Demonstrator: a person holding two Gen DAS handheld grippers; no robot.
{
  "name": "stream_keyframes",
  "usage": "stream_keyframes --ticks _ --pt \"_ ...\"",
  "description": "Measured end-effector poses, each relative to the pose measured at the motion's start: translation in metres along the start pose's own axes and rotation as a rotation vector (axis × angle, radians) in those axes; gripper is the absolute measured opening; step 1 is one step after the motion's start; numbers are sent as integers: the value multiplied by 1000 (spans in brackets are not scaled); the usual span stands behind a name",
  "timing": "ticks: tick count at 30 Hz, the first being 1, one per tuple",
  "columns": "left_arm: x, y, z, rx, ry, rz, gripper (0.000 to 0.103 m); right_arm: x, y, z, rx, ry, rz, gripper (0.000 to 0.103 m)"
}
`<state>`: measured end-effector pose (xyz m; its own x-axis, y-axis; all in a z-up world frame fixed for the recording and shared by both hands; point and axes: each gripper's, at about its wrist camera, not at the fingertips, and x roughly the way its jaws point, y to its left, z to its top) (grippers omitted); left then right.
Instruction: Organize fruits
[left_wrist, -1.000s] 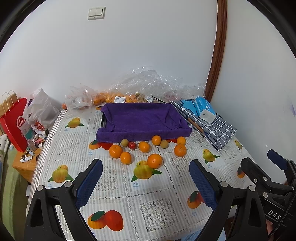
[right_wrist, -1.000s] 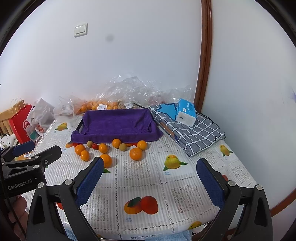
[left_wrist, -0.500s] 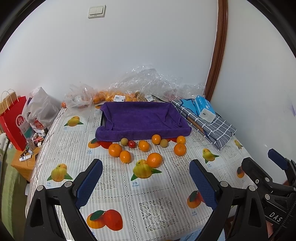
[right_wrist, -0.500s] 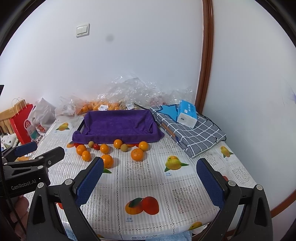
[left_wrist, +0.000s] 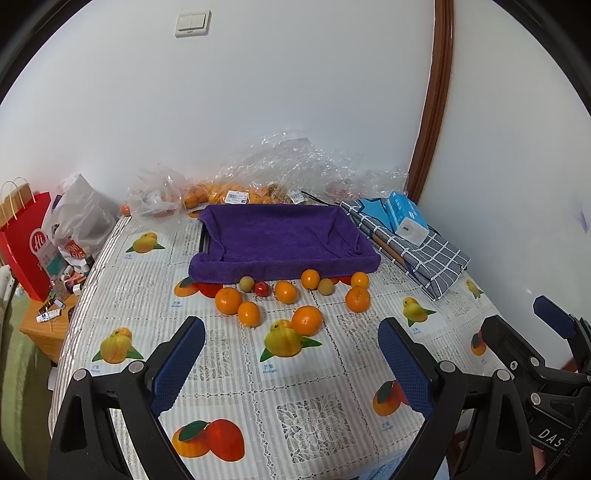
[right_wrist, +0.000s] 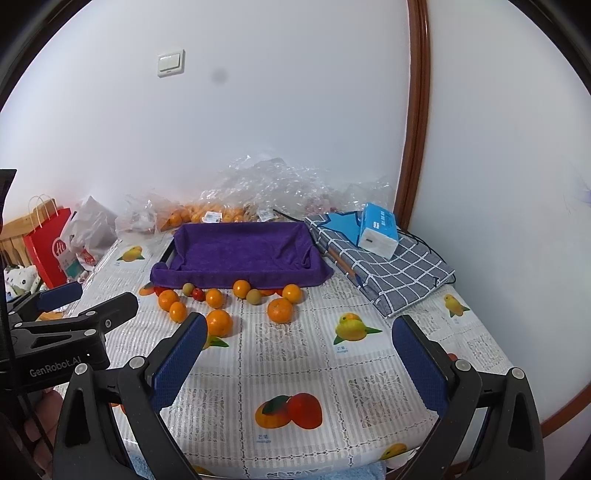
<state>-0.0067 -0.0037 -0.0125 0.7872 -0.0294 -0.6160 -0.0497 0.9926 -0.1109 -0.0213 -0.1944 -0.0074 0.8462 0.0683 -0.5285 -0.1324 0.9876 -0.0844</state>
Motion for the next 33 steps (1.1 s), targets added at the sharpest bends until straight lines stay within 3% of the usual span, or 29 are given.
stream_keyframes --ticks 17,23,29,33 --pt "8 13 2 -13 -20 6 95 7 5 -4 0 -13 51 99" --pt "29 30 -2 -67 -22 -10 95 23 1 -11 -6 -9 85 99" --pt "69 53 -14 -70 49 17 94 60 -2 -27 -12 13 83 99" --pt "103 76 -23 -86 147 12 94 100 -1 -41 8 94 127 97"
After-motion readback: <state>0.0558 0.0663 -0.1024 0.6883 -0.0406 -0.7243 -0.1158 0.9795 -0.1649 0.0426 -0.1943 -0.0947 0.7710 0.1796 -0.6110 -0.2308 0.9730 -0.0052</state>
